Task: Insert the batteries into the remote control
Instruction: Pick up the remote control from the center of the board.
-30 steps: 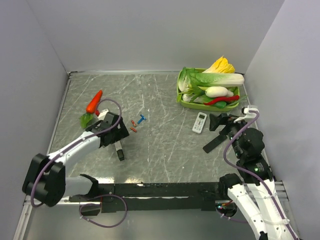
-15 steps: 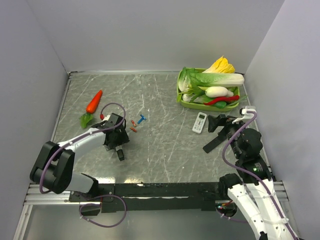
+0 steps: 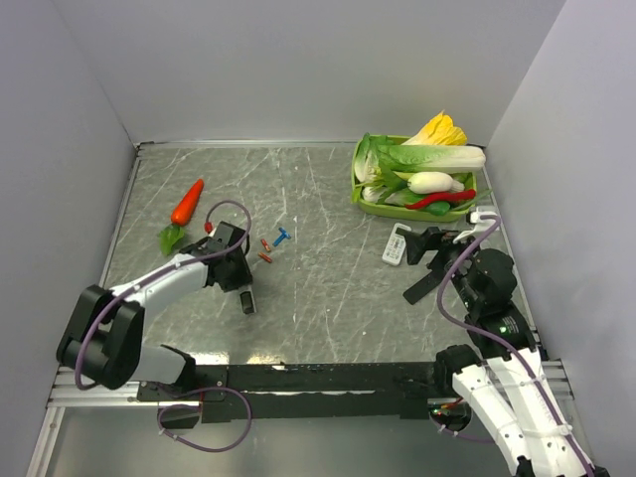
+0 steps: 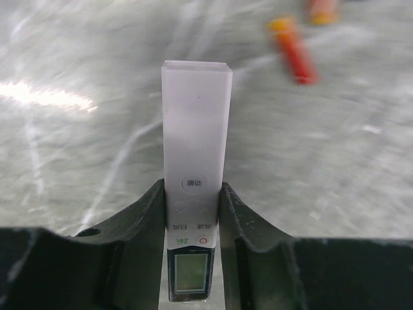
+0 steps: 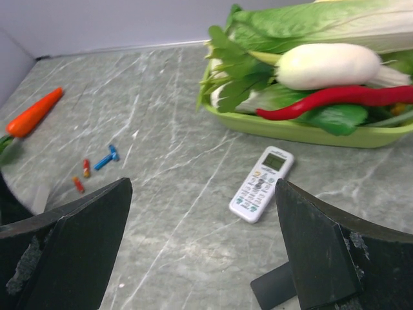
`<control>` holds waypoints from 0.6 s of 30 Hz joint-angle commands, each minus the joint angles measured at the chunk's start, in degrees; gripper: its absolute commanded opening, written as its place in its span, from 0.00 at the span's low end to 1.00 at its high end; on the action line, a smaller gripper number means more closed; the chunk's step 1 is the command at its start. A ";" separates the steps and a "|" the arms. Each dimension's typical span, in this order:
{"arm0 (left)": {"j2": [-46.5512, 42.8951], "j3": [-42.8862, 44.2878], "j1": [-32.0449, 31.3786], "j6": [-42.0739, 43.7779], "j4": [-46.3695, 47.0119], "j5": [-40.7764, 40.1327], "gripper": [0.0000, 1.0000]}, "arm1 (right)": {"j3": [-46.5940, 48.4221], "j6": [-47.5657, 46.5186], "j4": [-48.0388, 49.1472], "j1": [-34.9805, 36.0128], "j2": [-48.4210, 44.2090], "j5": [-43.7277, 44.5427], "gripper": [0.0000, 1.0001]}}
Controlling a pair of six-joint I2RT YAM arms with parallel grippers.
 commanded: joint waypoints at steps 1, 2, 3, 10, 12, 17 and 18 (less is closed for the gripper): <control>-7.81 3.98 0.03 7.29 8.18 9.29 0.16 | 2.45 -0.23 4.17 0.40 2.87 -10.75 1.00; -8.97 4.07 0.03 8.18 9.50 11.05 0.16 | 2.71 -0.32 4.87 0.49 3.41 -13.03 1.00; -10.11 4.16 0.03 9.58 12.56 12.81 0.17 | 3.24 -0.32 5.31 0.40 4.02 -18.10 1.00; -18.11 2.58 0.03 7.75 31.35 32.41 0.20 | 8.42 2.92 7.24 1.45 15.25 -42.27 1.00; -18.82 1.36 0.03 4.43 36.64 37.60 0.20 | 9.39 4.94 9.86 3.56 18.08 -46.26 1.00; -19.70 -0.58 -0.05 -3.58 53.51 45.59 0.20 | 7.47 13.12 21.55 10.15 23.80 -51.29 1.00; -19.35 -0.58 -0.14 -5.59 55.11 46.65 0.20 | 7.37 14.35 23.23 11.29 24.59 -51.55 1.00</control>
